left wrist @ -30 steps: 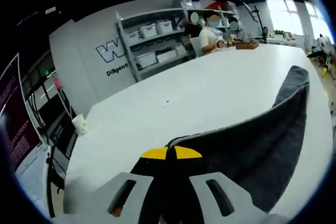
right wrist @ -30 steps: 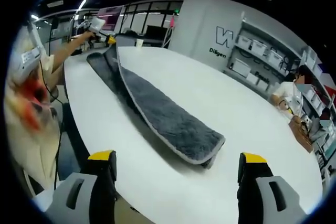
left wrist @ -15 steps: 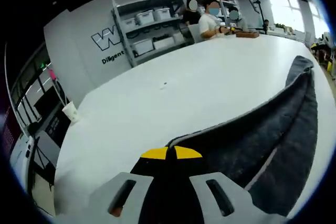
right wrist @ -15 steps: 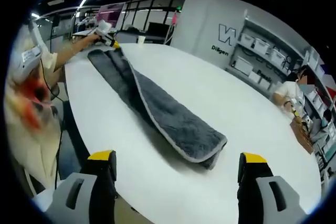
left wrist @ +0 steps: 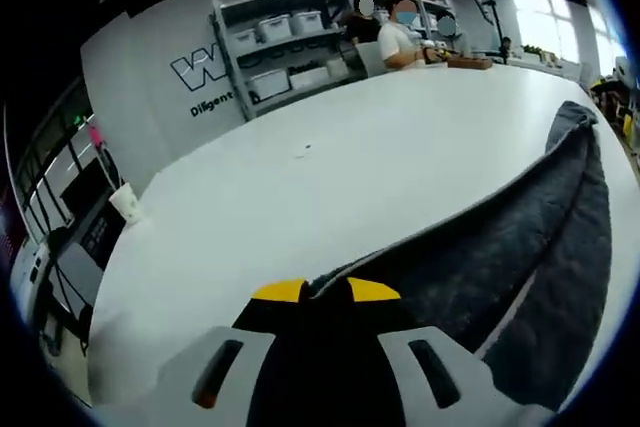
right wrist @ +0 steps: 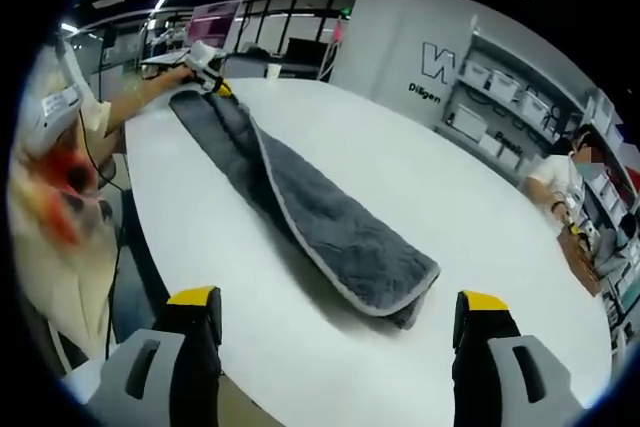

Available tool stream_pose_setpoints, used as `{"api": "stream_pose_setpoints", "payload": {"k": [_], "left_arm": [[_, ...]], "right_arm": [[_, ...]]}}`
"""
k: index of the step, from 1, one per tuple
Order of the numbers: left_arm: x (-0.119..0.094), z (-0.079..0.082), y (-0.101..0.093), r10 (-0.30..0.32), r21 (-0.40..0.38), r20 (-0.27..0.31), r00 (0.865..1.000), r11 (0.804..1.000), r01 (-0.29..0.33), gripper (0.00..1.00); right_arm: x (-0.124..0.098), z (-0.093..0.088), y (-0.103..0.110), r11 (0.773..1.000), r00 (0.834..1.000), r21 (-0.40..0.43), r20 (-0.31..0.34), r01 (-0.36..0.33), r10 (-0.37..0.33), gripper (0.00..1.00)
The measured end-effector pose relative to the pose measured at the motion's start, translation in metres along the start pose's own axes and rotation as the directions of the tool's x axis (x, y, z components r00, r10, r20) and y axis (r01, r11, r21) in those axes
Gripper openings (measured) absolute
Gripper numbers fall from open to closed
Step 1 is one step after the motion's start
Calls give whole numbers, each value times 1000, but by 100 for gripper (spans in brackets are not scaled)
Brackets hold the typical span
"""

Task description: Open the folded towel by lifting each exposed corner and separating the folded layers until the towel lies flat within the target outline without major curled edges

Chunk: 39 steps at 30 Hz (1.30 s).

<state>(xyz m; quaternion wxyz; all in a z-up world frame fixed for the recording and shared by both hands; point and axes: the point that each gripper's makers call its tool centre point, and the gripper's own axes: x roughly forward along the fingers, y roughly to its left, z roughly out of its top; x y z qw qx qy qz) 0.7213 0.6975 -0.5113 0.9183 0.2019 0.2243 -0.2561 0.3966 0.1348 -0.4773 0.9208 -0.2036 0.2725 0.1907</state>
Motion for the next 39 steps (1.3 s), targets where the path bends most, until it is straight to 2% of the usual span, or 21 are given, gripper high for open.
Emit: {"api": "stream_pose_setpoints", "payload": {"k": [3, 7, 8, 11, 13, 15, 16, 19, 22, 26, 32, 39], "left_arm": [[-4, 4, 1, -2, -8, 12, 1000, 1000, 2, 23], [-12, 12, 0, -13, -34, 39, 999, 999, 15, 42], [-16, 17, 0, -13, -48, 57, 998, 999, 15, 44], [-26, 24, -7, -48, -82, 96, 994, 995, 56, 50], [-32, 25, -16, -87, -99, 106, 991, 990, 98, 64], [-38, 22, -22, -104, -88, 93, 990, 990, 112, 79], [-41, 18, -24, -111, -79, 68, 992, 990, 116, 86], [-49, 10, -27, -101, -30, 19, 995, 994, 102, 89], [-57, 12, -37, -140, -56, 42, 989, 988, 142, 99], [-68, 9, -51, -181, -46, 26, 983, 982, 182, 100], [-85, 11, -67, -229, -53, 56, 972, 971, 232, 100], [-102, 7, -63, -202, -62, 60, 978, 977, 206, 100]], "right_arm": [[2, 0, -1, 1000, 1000, 4, -5, 0, 0, 98], [4, 1, -2, 1000, 1000, 9, -5, -1, 1, 98], [5, 2, -1, 1000, 1000, 7, -3, -4, 4, 98], [7, 2, 2, 1000, 1000, 3, -4, -12, 12, 99], [8, 1, 4, 1000, 1000, -2, -9, -17, 17, 99], [7, 1, 4, 1000, 1000, -4, -10, -16, 16, 99], [7, 1, 4, 1000, 1000, -2, -9, -16, 16, 99], [8, 1, 3, 1000, 1000, 0, -7, -15, 15, 99], [9, 1, 5, 1000, 1000, -2, -8, -19, 19, 99], [10, 2, 6, 1000, 1000, -4, -8, -22, 22, 99], [11, 7, 8, 1000, 1000, -9, 6, -20, 20, 94], [15, 16, 20, 997, 998, -56, 21, -51, 52, 74]]}}
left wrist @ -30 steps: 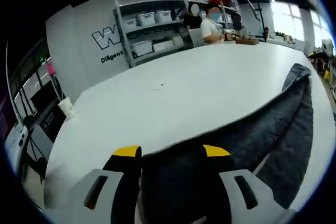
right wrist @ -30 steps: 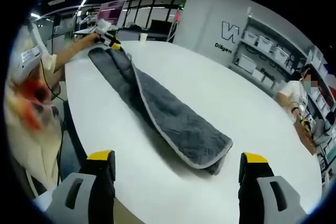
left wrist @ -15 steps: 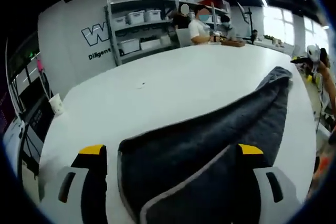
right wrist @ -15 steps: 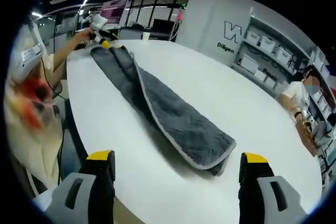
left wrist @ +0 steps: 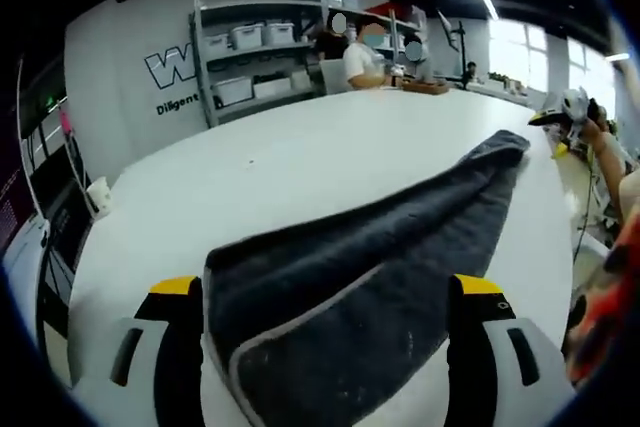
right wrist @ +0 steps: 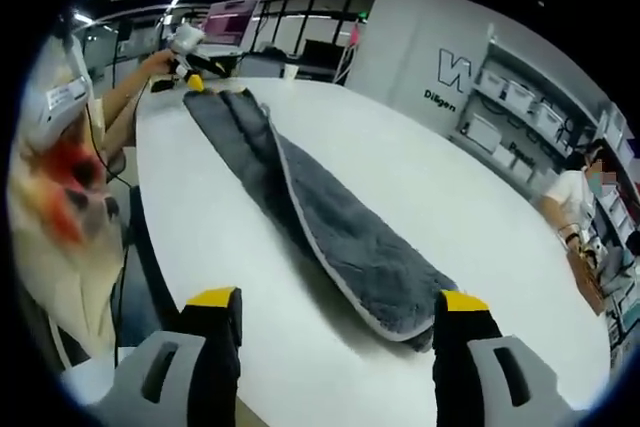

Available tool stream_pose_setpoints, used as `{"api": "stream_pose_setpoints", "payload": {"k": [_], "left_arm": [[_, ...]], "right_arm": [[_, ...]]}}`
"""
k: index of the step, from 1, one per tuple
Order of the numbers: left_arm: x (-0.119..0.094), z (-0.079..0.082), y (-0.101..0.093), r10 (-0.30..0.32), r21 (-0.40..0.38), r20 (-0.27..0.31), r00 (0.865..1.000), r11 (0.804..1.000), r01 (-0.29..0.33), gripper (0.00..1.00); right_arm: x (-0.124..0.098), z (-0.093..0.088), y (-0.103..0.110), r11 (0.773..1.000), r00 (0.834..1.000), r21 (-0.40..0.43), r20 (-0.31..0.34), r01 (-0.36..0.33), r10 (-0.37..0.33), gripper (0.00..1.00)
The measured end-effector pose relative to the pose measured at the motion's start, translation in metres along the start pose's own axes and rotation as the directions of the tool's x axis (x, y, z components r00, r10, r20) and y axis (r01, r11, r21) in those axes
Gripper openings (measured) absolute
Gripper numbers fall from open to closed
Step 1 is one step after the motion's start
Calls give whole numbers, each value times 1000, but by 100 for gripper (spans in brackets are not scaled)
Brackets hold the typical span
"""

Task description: Open the folded towel by lifting each exposed corner and separating the folded layers until the towel lies flat within the target outline without major curled edges

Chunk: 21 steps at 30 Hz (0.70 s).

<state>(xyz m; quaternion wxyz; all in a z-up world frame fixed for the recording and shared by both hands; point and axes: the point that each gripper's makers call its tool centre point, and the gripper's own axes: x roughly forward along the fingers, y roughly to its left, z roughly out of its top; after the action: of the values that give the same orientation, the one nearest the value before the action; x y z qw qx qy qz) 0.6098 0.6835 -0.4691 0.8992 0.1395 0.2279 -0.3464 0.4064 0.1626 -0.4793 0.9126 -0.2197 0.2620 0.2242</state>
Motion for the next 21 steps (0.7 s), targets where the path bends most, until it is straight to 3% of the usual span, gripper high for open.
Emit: {"api": "stream_pose_setpoints", "payload": {"k": [7, 10, 21], "left_arm": [[-13, -2, -9, 1, 16, 3, 1000, 1000, -1, 100], [-17, 0, -12, -2, 18, 13, 1000, 1000, 2, 100], [-21, -3, -10, 8, 19, 8, 1000, 1000, -8, 100]], "right_arm": [[16, 14, 9, 999, 999, -27, 39, -28, 29, 48], [26, 20, 4, 997, 999, -77, 45, 18, -14, 40], [45, 11, 13, 978, 1000, -207, -21, 14, -19, 19]]}}
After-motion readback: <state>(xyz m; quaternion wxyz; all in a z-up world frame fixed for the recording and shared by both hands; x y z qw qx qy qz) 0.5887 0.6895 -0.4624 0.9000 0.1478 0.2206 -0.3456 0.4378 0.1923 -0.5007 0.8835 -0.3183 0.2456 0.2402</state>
